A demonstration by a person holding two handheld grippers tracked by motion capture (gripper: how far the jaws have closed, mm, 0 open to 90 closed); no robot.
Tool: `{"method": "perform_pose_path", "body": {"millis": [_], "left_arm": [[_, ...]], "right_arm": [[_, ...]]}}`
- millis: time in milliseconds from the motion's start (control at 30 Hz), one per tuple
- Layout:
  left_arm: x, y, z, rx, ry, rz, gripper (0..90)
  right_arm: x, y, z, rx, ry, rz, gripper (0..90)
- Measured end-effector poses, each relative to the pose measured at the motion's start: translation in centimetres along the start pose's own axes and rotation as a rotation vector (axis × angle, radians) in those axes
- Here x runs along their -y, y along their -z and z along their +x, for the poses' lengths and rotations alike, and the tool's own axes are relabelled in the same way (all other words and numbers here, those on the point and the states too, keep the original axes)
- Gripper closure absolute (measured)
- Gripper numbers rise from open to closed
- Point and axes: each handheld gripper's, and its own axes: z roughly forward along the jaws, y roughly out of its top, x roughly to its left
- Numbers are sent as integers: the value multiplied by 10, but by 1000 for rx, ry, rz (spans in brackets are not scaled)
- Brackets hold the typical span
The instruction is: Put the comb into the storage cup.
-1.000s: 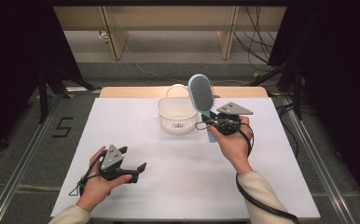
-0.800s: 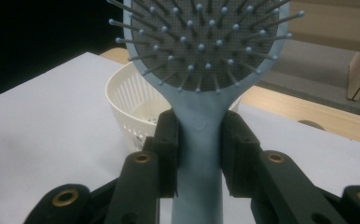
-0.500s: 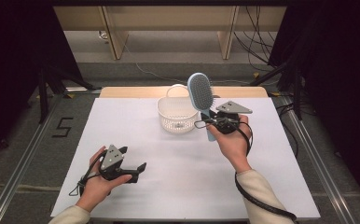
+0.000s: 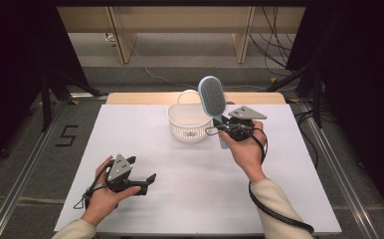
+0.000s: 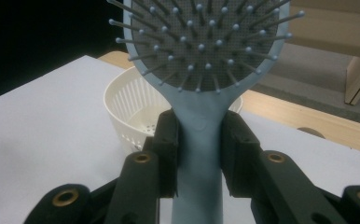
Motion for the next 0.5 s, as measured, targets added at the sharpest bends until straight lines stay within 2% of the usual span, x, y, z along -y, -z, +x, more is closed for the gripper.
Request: {"method": "perform_pose_path", "body": {"millis": [500], "left_arm": [[0,0,0,2,1,0,61]], "right_arm": [[-4,-5,0,2,9,0,706]]}}
